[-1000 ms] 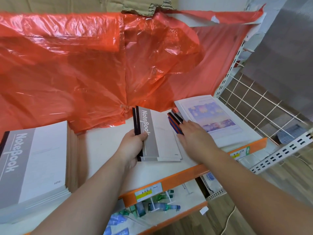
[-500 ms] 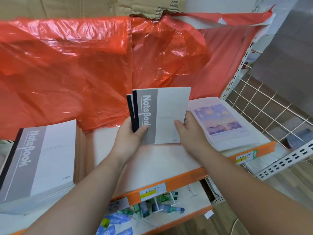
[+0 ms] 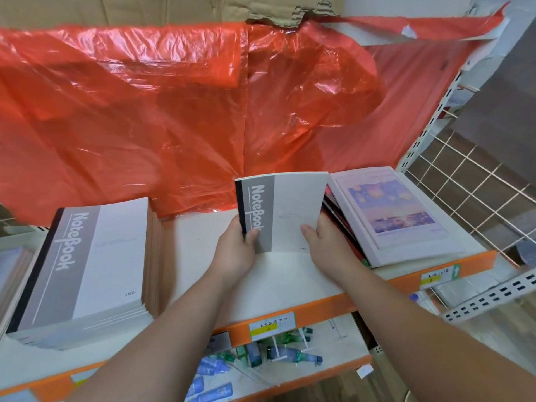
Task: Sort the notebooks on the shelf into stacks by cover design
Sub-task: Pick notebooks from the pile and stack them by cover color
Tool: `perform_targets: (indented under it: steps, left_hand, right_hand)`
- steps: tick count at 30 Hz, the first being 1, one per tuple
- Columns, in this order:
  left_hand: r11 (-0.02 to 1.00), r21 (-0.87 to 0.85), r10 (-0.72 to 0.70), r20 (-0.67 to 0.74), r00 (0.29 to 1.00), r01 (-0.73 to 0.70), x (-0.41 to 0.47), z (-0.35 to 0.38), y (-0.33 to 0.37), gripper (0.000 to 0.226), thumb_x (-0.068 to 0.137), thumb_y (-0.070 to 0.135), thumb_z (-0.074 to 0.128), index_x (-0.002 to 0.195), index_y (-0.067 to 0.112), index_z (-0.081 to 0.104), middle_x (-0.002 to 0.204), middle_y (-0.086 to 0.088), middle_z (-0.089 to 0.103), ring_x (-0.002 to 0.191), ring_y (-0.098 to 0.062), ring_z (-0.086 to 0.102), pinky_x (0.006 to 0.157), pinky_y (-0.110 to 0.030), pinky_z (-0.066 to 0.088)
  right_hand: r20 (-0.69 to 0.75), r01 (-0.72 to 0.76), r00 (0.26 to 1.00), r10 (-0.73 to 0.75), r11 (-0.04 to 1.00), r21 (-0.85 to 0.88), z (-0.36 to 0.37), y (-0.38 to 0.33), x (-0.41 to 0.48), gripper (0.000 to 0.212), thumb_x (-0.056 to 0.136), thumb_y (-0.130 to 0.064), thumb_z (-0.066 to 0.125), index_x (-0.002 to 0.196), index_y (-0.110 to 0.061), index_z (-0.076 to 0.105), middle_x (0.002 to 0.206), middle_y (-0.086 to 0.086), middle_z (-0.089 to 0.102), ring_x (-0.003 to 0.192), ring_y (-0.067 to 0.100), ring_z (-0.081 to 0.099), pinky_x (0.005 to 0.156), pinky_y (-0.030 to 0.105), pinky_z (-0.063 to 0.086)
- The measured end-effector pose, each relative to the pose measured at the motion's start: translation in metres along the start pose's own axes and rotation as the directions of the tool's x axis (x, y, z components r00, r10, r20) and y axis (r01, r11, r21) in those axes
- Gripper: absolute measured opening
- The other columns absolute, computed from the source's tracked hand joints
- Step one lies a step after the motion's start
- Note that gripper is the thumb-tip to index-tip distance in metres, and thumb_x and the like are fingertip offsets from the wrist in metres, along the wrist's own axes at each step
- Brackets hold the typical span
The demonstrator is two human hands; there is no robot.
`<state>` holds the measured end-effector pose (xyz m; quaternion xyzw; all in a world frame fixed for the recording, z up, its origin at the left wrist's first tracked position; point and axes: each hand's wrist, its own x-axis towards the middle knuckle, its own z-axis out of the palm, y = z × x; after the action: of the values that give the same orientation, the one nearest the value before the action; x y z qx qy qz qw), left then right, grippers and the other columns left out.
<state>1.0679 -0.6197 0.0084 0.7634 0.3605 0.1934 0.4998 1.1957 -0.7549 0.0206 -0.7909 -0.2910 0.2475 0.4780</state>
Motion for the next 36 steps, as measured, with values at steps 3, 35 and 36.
perform_targets:
  steps: [3,35,36]
  left_hand:
    - [1.000,0.000,-0.013,0.004,1.000,0.013,0.001,0.000,0.003,0.031,0.102,0.014,0.046,0.132,0.022,0.052,0.128,0.007,0.061,0.119,-0.015,0.054,0.097,-0.030,0.041]
    - [0.868,0.405,-0.003,-0.575,0.818,0.287,-0.094,-0.231,-0.010,0.025,0.094,0.032,0.053,0.088,0.013,0.068,0.077,-0.003,0.065,0.076,-0.027,0.054,0.060,-0.031,0.035]
    - [0.855,0.424,-0.003,-0.571,0.821,0.298,-0.093,-0.236,-0.014,0.026,0.095,0.033,0.053,0.089,0.013,0.069,0.077,-0.004,0.066,0.076,-0.028,0.054,0.059,-0.031,0.035]
  right_hand:
    - [-0.006,-0.010,1.000,0.010,1.000,-0.004,-0.001,0.000,0.001,0.030,0.103,-0.022,0.042,0.133,-0.022,0.048,0.123,-0.012,0.057,0.110,0.005,0.051,0.089,0.022,0.037]
    - [0.207,0.248,0.950,-0.234,0.968,-0.046,0.181,-0.143,-0.029,0.027,0.092,-0.030,0.045,0.109,-0.017,0.061,0.105,-0.002,0.068,0.096,0.020,0.064,0.082,0.035,0.053]
    - [0.196,0.253,0.953,-0.232,0.963,-0.092,0.186,-0.145,-0.029,0.028,0.090,-0.033,0.045,0.108,-0.017,0.060,0.104,-0.001,0.068,0.095,0.022,0.063,0.082,0.037,0.053]
